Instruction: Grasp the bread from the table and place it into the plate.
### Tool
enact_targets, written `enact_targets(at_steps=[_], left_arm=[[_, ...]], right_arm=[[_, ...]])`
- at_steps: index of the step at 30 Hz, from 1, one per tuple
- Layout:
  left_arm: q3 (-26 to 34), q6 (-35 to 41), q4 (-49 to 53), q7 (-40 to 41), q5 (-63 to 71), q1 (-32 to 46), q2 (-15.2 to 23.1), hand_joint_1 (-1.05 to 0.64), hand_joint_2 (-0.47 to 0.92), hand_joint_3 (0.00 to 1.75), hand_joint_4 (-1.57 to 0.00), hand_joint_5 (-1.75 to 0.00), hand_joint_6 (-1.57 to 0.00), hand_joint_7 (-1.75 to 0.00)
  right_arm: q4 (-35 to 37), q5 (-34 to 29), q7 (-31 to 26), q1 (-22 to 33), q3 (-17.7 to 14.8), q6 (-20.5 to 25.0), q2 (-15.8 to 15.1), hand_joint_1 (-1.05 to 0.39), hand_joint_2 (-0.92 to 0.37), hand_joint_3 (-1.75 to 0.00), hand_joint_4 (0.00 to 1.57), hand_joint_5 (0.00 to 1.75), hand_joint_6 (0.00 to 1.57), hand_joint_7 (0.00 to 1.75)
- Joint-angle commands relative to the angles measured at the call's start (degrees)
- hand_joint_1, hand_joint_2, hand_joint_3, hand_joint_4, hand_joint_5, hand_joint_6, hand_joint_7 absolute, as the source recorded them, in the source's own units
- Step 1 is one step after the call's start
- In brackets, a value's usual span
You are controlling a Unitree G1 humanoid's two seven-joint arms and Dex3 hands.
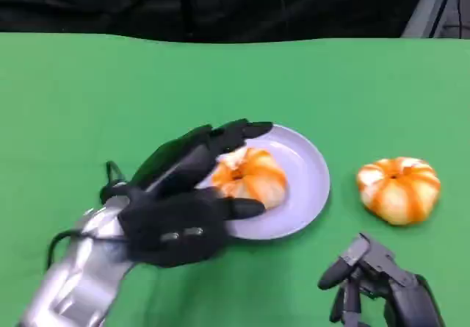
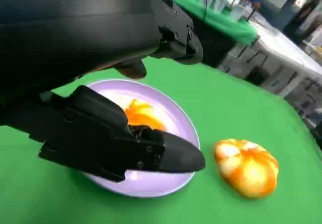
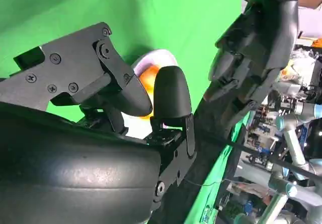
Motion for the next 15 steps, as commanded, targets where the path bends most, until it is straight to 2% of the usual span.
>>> enact_targets(at_steps=[1,2,3,5,8,11,15], left_arm=[[10.44,-14.82,-7.56,3.23,-17.42,18.67,-2.76,-0.42,0.83,0.43,-0.57,-1.37,-0.53,-1.04],[11.16,-14.99,-8.61,3.97,-17.92,20.55,-3.54,-0.30,0.59,0.86,-0.64,-1.44,-0.60,-1.16],[11.85,-15.66,-9.45,4.93,-18.10,22.42,-4.42,-0.23,0.47,1.08,-0.67,-1.47,-0.64,-1.22],[12.63,-16.40,-10.65,5.78,-18.59,25.14,-5.42,-0.05,0.35,1.37,-0.74,-1.57,-0.72,-1.35],[13.23,-16.82,-11.42,6.27,-18.76,27.78,-6.18,0.05,0.30,1.53,-0.80,-1.68,-0.78,-1.49],[13.47,-16.19,-11.67,6.45,-18.46,29.50,-6.77,0.03,0.30,1.56,-0.88,-1.74,-0.84,-1.59],[13.45,-16.21,-10.22,5.73,-19.15,29.56,-7.01,-0.02,0.29,1.58,-0.93,-1.75,-0.84,-1.64]], right_arm=[[-0.50,1.52,0.18,0.62,-0.43,-0.29,-0.55,-0.20,-0.71,-1.43,0.76,1.75,0.44,1.75],[-0.62,1.64,0.22,0.64,-0.43,-0.34,-0.54,-0.20,-0.71,-1.42,0.75,1.75,0.44,1.75],[-0.73,1.76,0.24,0.67,-0.43,-0.34,-0.56,-0.20,-0.71,-1.42,0.75,1.75,0.44,1.75],[-0.88,1.83,0.27,0.71,-0.48,-0.22,-0.66,-0.20,-0.71,-1.42,0.75,1.75,0.44,1.75],[-0.81,2.05,0.50,0.66,-0.57,-0.18,-0.79,-0.20,-0.71,-1.41,0.74,1.75,0.44,1.75],[-0.82,2.26,0.71,0.76,-0.64,-0.25,-0.91,-0.20,-0.71,-1.42,0.74,1.75,0.44,1.75],[-0.81,2.59,0.86,0.93,-0.59,-0.28,-1.07,-0.20,-0.72,-1.41,0.73,1.75,0.44,1.75]])
